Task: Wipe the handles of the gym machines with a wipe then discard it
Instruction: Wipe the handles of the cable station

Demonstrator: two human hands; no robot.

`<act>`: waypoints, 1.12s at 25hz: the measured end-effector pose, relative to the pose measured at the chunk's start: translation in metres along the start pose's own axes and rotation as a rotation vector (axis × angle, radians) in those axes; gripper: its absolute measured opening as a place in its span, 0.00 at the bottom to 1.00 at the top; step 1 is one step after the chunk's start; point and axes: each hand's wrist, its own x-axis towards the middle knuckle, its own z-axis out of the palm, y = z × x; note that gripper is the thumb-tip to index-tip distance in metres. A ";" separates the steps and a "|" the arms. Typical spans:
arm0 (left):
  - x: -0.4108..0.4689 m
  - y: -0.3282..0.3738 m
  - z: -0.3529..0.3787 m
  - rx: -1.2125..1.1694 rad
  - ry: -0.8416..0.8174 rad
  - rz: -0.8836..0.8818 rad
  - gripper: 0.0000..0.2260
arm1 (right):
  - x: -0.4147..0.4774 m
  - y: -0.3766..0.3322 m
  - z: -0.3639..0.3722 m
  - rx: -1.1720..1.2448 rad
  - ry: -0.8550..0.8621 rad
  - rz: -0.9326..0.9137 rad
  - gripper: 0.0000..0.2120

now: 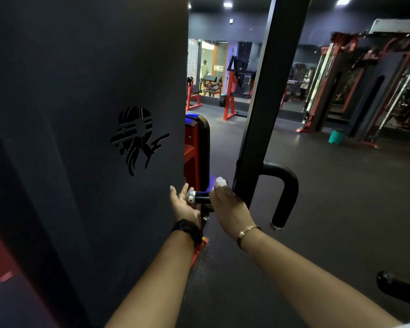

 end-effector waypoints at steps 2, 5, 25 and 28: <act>0.000 -0.002 0.001 -0.025 -0.004 0.006 0.27 | 0.021 -0.009 -0.005 0.257 -0.166 0.088 0.14; -0.003 -0.003 -0.002 -0.004 -0.009 0.001 0.30 | 0.043 -0.013 -0.011 0.327 -0.298 -0.020 0.13; -0.004 0.033 -0.014 0.128 -0.072 -0.003 0.31 | 0.061 -0.014 0.010 0.154 0.059 0.065 0.04; 0.003 0.028 -0.010 0.158 -0.076 0.030 0.29 | 0.035 -0.020 0.004 0.018 0.260 0.054 0.08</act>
